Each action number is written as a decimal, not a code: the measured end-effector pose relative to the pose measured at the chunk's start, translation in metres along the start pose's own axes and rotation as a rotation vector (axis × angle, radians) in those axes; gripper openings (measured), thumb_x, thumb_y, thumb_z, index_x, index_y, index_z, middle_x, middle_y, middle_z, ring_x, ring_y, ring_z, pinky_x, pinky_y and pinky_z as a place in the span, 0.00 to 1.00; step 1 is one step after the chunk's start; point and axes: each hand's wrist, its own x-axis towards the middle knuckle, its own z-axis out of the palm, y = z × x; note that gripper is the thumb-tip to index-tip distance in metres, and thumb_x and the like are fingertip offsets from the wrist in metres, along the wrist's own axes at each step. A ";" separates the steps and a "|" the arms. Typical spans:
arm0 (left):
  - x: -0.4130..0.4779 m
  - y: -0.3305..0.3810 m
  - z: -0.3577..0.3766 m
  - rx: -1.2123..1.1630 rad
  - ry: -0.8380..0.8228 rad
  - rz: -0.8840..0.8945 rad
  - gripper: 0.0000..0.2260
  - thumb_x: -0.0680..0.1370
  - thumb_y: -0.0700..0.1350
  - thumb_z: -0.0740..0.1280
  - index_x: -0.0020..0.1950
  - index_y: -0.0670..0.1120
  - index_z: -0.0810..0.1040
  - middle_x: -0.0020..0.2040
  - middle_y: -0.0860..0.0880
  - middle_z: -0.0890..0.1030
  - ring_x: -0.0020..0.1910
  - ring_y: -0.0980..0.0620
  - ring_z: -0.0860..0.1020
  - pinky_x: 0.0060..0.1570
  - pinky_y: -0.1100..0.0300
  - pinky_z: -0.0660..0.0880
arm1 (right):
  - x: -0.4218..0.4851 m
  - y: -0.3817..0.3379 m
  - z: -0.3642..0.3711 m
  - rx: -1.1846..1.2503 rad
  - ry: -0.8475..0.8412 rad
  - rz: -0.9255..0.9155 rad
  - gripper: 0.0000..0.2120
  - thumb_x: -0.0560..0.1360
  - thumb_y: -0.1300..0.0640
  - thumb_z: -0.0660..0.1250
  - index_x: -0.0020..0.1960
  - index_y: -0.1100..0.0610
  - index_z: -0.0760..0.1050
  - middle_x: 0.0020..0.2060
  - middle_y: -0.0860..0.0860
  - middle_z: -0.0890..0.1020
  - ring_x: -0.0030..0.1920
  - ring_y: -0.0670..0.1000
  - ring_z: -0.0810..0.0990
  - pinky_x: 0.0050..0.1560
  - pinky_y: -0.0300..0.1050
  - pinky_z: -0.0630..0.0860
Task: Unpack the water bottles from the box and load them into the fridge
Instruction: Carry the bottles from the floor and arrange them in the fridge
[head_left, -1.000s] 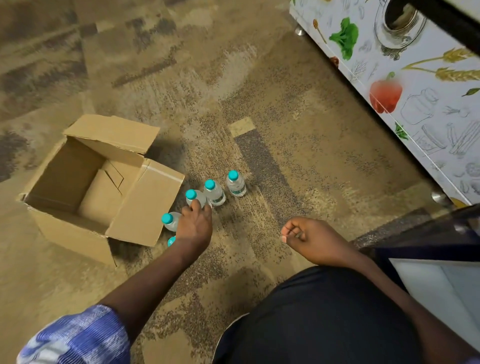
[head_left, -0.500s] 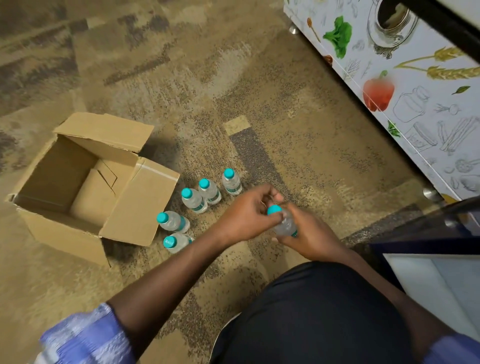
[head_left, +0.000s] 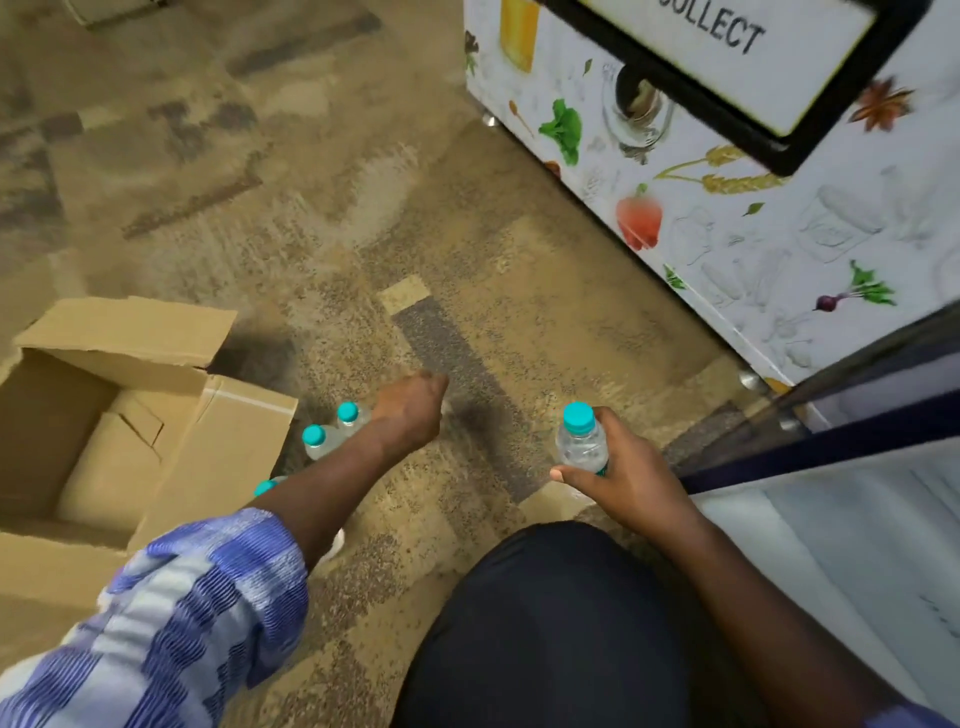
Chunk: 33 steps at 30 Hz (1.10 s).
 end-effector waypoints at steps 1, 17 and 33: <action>-0.002 0.010 -0.010 -0.040 -0.013 0.038 0.09 0.76 0.41 0.68 0.54 0.47 0.72 0.51 0.46 0.79 0.43 0.48 0.77 0.40 0.54 0.75 | -0.006 -0.002 -0.007 0.004 0.022 0.002 0.30 0.69 0.43 0.76 0.66 0.47 0.67 0.51 0.39 0.79 0.50 0.43 0.79 0.45 0.38 0.72; -0.130 0.248 -0.319 -0.500 0.208 0.983 0.05 0.73 0.49 0.72 0.46 0.52 0.78 0.34 0.51 0.79 0.31 0.53 0.76 0.31 0.55 0.74 | -0.181 -0.074 -0.219 -0.025 0.594 0.004 0.33 0.65 0.29 0.64 0.65 0.41 0.64 0.56 0.34 0.78 0.54 0.37 0.79 0.54 0.33 0.77; -0.199 0.432 -0.375 -0.529 0.249 1.448 0.06 0.74 0.53 0.71 0.49 0.55 0.78 0.34 0.54 0.77 0.32 0.54 0.75 0.31 0.64 0.70 | -0.329 -0.066 -0.341 -0.105 1.120 0.042 0.30 0.64 0.29 0.71 0.62 0.40 0.72 0.53 0.37 0.79 0.52 0.41 0.79 0.45 0.43 0.81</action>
